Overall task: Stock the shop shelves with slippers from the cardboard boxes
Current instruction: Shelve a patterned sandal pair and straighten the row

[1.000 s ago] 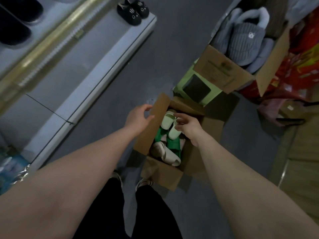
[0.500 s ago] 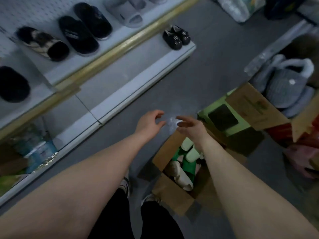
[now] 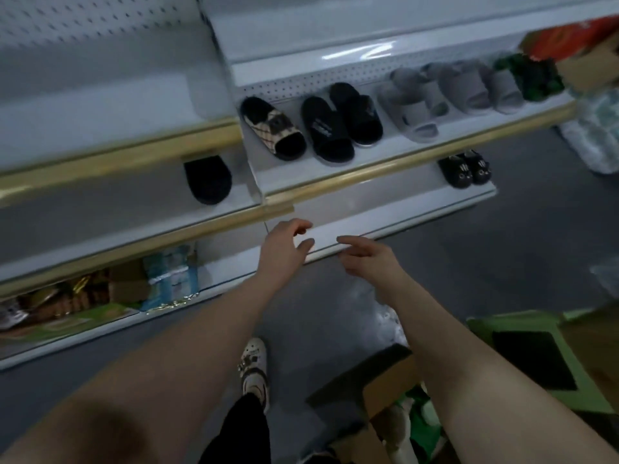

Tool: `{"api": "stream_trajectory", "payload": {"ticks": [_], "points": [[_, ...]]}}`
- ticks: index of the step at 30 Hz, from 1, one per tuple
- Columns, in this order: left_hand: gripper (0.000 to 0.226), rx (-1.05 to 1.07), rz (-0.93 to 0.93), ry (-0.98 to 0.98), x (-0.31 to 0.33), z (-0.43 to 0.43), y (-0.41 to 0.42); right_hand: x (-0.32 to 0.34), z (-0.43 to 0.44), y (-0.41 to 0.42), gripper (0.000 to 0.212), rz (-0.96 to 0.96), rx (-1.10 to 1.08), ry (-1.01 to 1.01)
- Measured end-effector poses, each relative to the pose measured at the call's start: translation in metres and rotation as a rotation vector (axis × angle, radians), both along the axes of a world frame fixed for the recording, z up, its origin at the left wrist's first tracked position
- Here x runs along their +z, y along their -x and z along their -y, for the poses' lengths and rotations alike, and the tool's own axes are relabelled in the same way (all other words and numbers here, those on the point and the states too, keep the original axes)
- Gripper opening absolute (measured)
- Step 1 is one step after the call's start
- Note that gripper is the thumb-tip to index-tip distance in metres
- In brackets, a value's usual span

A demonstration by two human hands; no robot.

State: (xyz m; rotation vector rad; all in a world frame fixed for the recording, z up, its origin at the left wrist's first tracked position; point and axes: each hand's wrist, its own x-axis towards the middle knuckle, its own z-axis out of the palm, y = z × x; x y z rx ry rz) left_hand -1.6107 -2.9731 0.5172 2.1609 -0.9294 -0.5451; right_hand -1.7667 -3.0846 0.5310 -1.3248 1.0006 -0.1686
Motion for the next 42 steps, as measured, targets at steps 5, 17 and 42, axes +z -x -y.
{"api": "stream_trajectory", "payload": {"ticks": [5, 17, 42], "points": [[0.035, 0.221, -0.045, -0.010, -0.019, -0.038, -0.098, -0.006, -0.018, -0.110, 0.034, 0.029, 0.088, -0.012], [0.066, 0.679, -0.429, -0.170, -0.097, -0.037, -0.232, -0.068, -0.020, -0.255, 0.047, 0.017, 0.250, 0.076], [0.055, 0.839, -0.519, 0.162, -0.114, 0.040, -0.199, -0.110, 0.036, -0.313, 0.034, -0.028, -0.029, -0.113]]}}
